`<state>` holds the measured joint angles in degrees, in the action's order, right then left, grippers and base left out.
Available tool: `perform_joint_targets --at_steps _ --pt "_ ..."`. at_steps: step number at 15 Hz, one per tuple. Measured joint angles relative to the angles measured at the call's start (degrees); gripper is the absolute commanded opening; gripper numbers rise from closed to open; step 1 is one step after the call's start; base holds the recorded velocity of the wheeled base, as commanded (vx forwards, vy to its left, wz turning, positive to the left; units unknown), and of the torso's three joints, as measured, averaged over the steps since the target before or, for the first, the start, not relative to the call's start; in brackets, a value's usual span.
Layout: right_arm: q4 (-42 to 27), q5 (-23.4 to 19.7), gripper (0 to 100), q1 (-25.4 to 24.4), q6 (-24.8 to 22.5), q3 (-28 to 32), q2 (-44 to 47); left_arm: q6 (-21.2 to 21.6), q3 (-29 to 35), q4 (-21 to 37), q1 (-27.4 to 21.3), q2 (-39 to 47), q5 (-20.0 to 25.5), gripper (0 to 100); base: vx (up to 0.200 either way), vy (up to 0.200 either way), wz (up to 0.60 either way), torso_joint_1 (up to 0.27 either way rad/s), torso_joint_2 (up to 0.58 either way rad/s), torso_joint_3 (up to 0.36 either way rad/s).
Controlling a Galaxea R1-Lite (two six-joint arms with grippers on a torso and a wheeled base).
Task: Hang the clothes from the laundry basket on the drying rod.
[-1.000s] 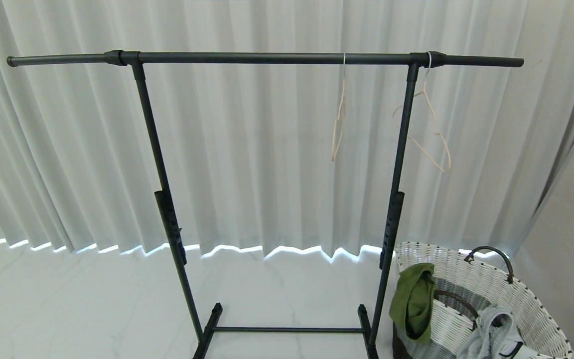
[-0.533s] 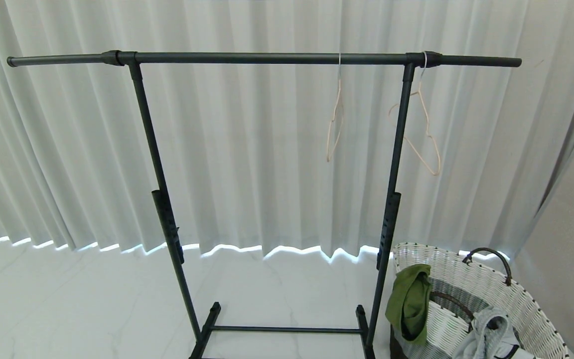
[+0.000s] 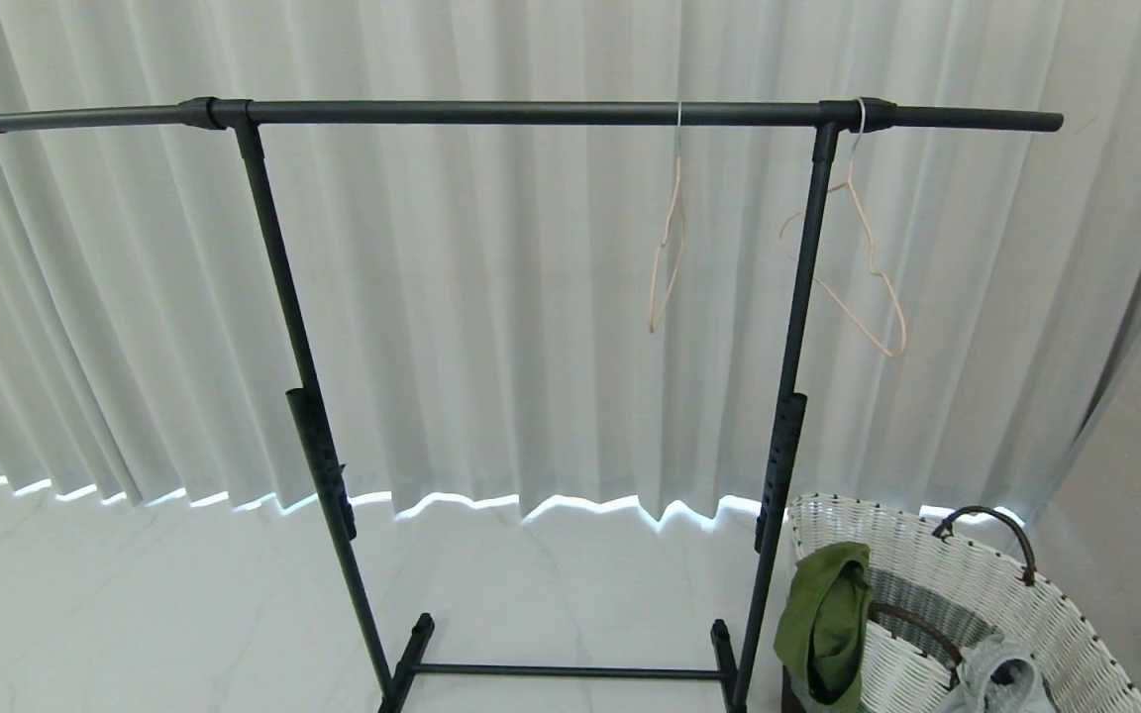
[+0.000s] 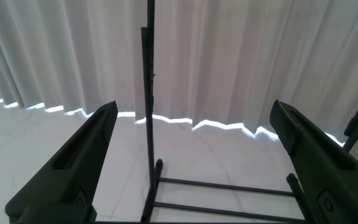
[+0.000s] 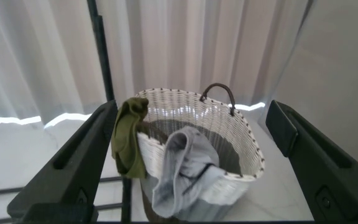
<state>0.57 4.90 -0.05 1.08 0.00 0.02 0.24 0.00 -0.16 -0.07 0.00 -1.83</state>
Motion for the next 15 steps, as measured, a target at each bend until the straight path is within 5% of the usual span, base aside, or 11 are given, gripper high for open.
perform_joint_targets --at_steps 15 --pt "0.0 -0.1 100 0.0 0.4 0.0 0.0 -0.1 0.0 0.0 0.0 0.0 0.0 100 0.013 0.000 0.00 -0.025 0.08 0.052"
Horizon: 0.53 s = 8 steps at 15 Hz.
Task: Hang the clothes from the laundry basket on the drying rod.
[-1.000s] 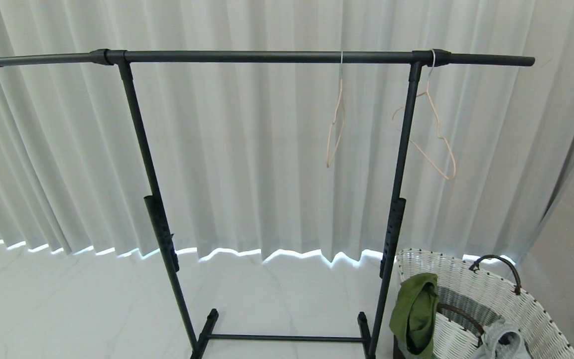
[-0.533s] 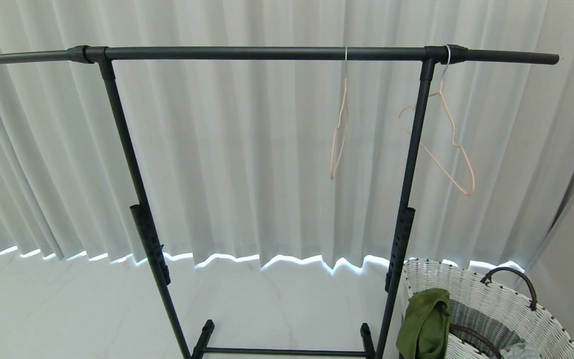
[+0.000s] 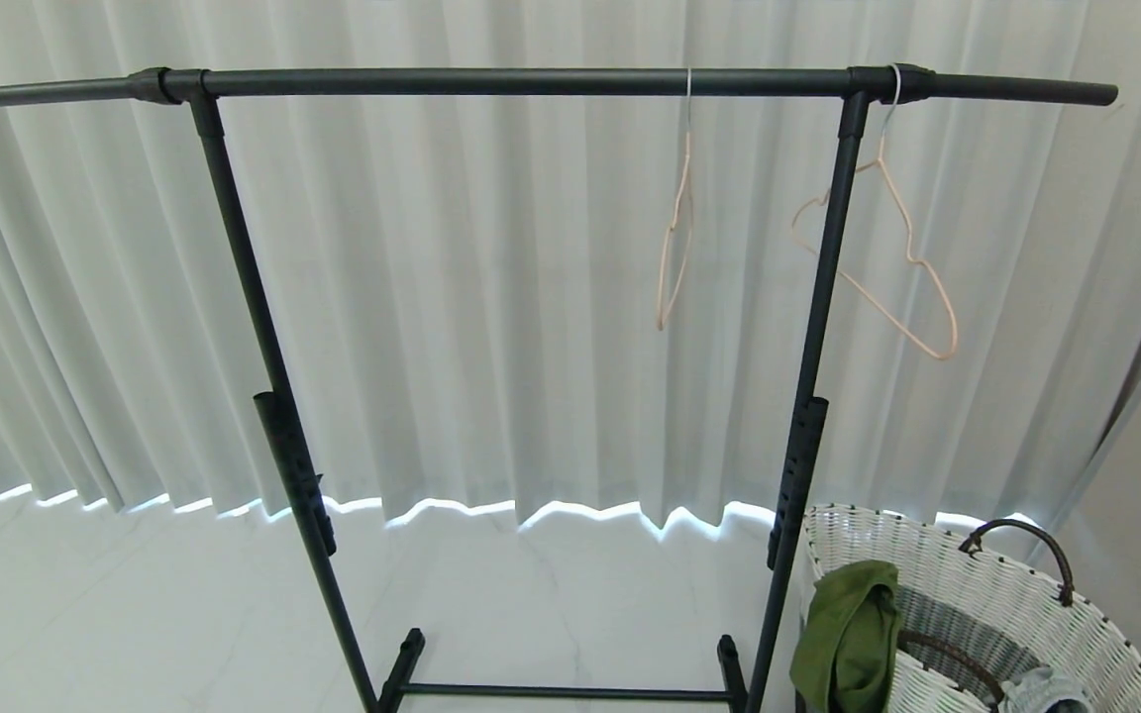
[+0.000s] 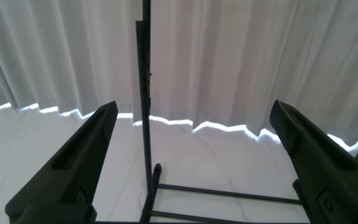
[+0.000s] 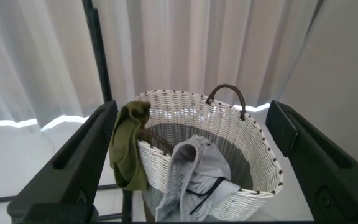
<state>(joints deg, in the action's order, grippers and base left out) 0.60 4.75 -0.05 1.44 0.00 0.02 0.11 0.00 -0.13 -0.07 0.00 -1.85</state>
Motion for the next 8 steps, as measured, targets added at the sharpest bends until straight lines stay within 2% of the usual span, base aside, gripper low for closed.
perform_joint_targets --at_steps 8 --pt "0.0 -0.8 100 0.0 -1.1 0.0 0.0 -0.2 0.0 0.0 0.0 0.0 0.0 100 0.000 0.000 0.00 -0.005 0.02 0.010"
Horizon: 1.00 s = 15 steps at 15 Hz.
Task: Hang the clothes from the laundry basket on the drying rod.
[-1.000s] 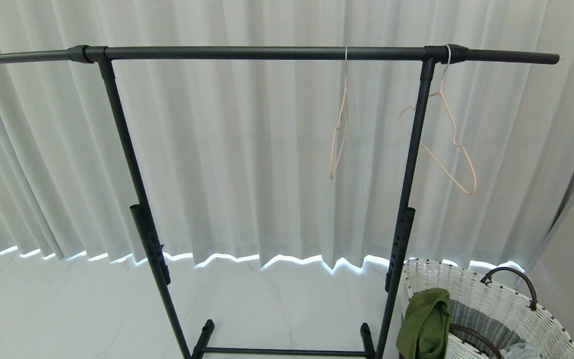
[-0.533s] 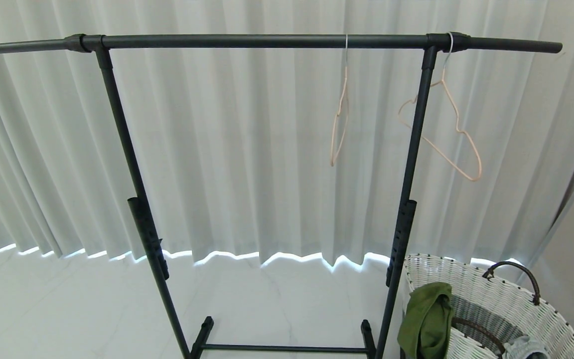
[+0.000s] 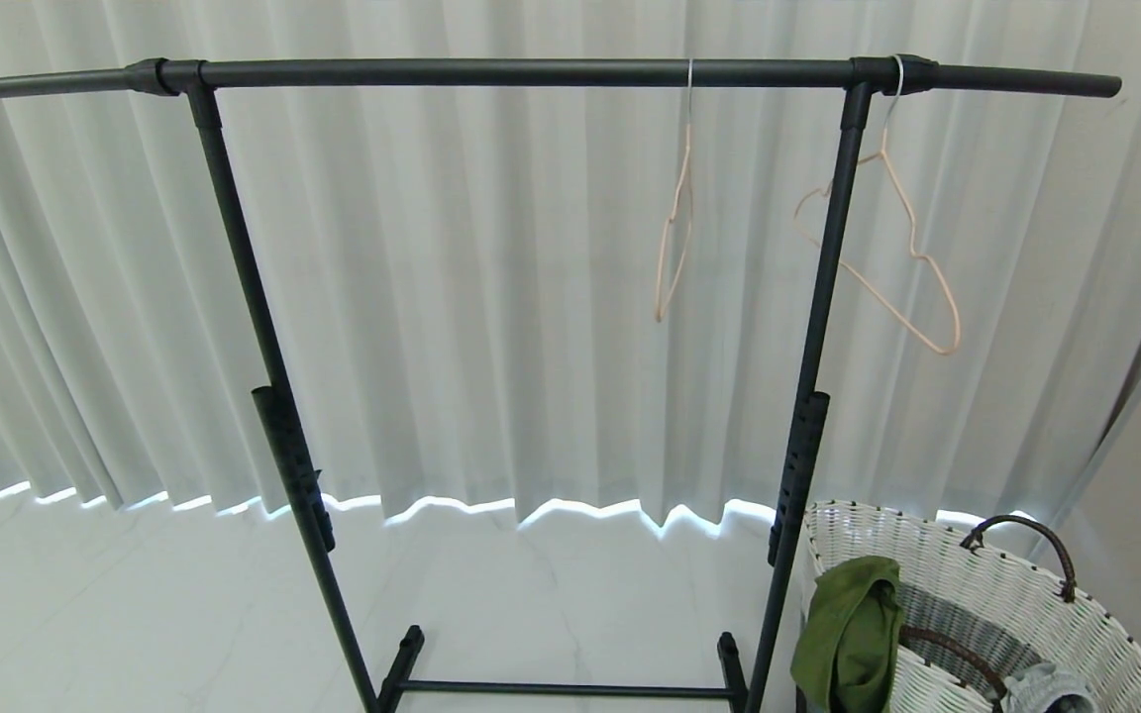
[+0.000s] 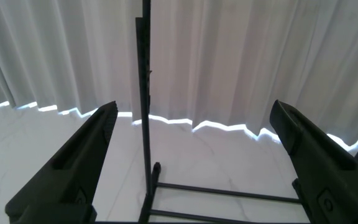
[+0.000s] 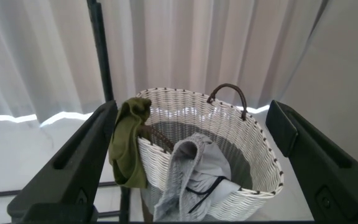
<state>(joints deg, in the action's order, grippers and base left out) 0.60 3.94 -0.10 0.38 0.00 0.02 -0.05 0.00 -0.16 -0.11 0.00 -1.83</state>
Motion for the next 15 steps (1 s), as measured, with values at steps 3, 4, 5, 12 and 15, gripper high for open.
perform_joint_targets --at_steps 3,4,5,12,15 --pt "0.3 0.2 100 0.0 -1.2 0.0 0.0 0.0 0.0 0.0 0.0 0.0 0.0 100 0.000 0.000 0.00 0.000 0.00 0.000" --pt "0.8 -0.3 100 0.0 -1.7 0.1 0.0 0.0 0.0 0.0 0.0 0.0 0.0 100 0.000 0.000 0.00 0.000 0.00 0.000" --pt "0.3 -1.0 100 0.0 -1.7 1.1 0.2 0.0 0.0 0.0 0.0 0.0 0.0 100 0.000 0.000 0.00 0.000 0.00 0.000" --pt "-4.6 1.5 100 -3.6 -6.9 15.8 22.9 0.0 0.0 0.0 0.0 0.0 0.0 100 0.000 0.000 0.00 0.000 0.00 0.000" --pt "-4.9 4.3 100 -1.5 -16.9 17.2 37.9 0.0 0.0 0.0 0.0 0.0 0.0 100 0.000 0.000 0.00 0.000 0.00 0.000"
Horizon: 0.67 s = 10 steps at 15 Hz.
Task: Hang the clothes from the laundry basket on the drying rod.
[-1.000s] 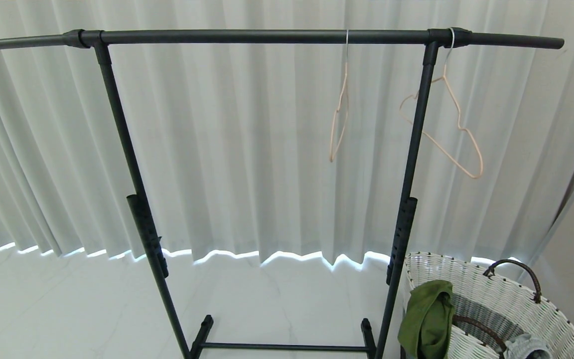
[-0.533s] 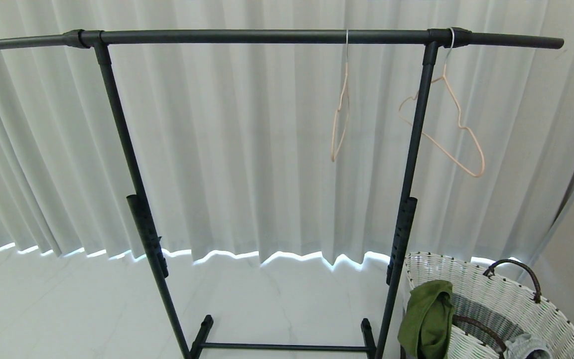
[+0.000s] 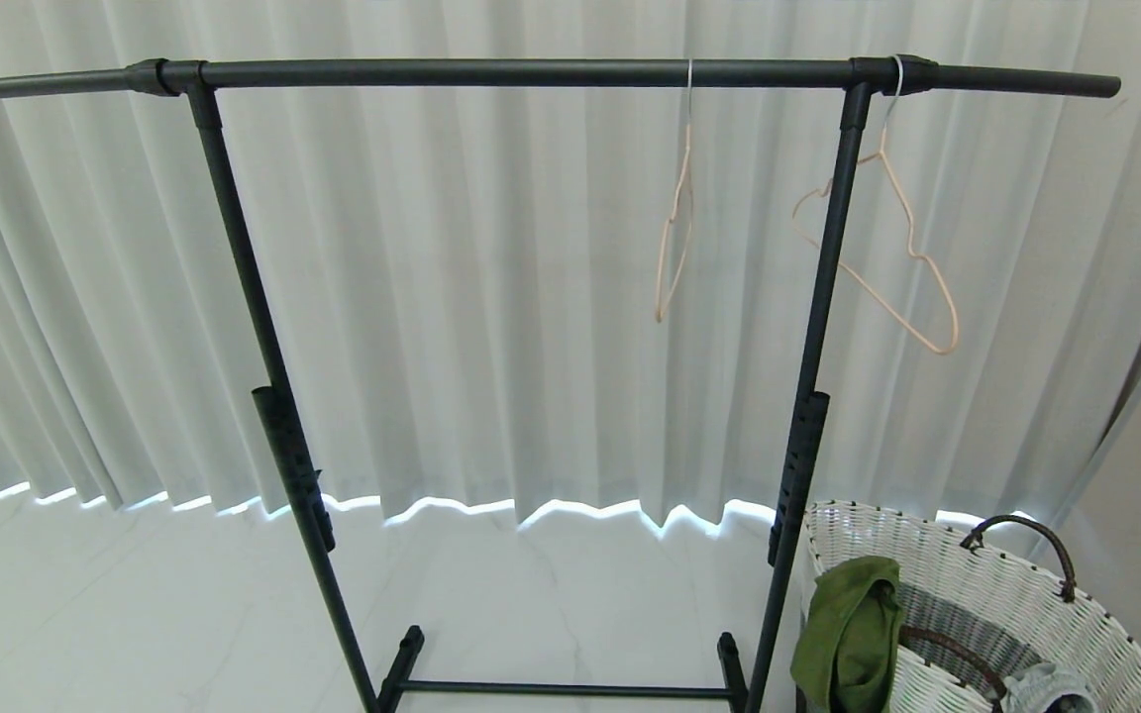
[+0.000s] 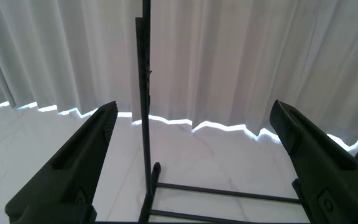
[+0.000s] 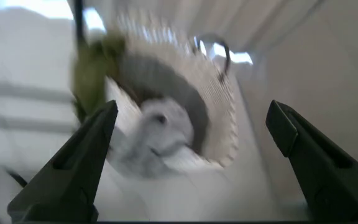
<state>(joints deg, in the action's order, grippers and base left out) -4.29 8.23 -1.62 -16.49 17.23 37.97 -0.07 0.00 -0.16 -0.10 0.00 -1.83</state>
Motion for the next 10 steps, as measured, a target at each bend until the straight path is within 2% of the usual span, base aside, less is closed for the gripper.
perform_joint_targets --at_steps 2,4,6,10 --pt "0.0 0.7 100 3.5 -8.2 -0.1 8.4 0.0 0.0 0.0 0.0 0.0 0.0 100 0.000 0.000 0.00 0.000 0.00 0.000" --pt "1.1 0.9 100 7.7 -14.5 -0.8 16.8 0.0 0.0 0.0 0.0 0.0 0.0 100 0.000 0.000 0.00 0.000 0.00 0.000" --pt "5.4 0.8 100 9.9 -16.9 -1.9 24.3 0.0 0.0 0.0 0.0 0.0 0.0 100 0.000 0.000 0.00 0.000 0.00 0.000" --pt "21.6 -1.4 100 11.1 -20.6 -6.8 39.0 0.0 0.0 0.0 0.0 0.0 0.0 100 0.000 0.000 0.00 0.000 0.00 0.000"
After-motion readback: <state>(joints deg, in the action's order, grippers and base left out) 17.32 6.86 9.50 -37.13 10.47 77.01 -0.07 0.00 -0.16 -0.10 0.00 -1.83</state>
